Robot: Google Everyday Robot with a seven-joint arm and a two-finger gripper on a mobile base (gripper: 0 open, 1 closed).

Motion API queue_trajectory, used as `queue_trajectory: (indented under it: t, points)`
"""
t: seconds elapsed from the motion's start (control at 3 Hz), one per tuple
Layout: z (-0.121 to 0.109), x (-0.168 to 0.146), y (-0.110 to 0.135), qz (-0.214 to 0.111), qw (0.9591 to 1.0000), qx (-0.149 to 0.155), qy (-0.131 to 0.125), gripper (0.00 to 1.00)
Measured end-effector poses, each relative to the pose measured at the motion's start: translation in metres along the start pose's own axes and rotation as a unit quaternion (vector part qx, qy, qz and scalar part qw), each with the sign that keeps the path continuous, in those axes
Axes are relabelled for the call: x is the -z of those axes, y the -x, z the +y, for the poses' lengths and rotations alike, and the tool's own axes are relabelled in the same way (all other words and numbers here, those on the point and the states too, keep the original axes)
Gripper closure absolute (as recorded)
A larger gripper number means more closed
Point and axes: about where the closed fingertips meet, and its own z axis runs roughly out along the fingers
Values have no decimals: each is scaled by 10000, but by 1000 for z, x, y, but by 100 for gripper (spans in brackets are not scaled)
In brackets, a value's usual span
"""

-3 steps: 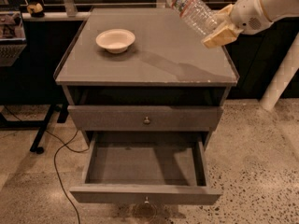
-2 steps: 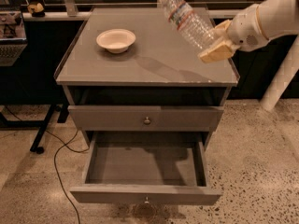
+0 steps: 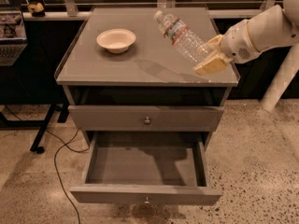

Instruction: Place water bottle into middle drawer

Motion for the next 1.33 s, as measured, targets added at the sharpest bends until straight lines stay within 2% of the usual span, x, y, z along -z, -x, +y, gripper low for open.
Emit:
queue_trajectory:
  t: [0.33, 0.67, 1.0, 1.33]
  points:
    - [19, -8, 3, -164, 9998, 9, 114, 100]
    - [52, -14, -4, -398, 9988, -38, 282, 100]
    - [86, -17, -19, -555, 9965, 35, 627, 100]
    - [112, -22, -38, -652, 9921, 137, 1061, 100]
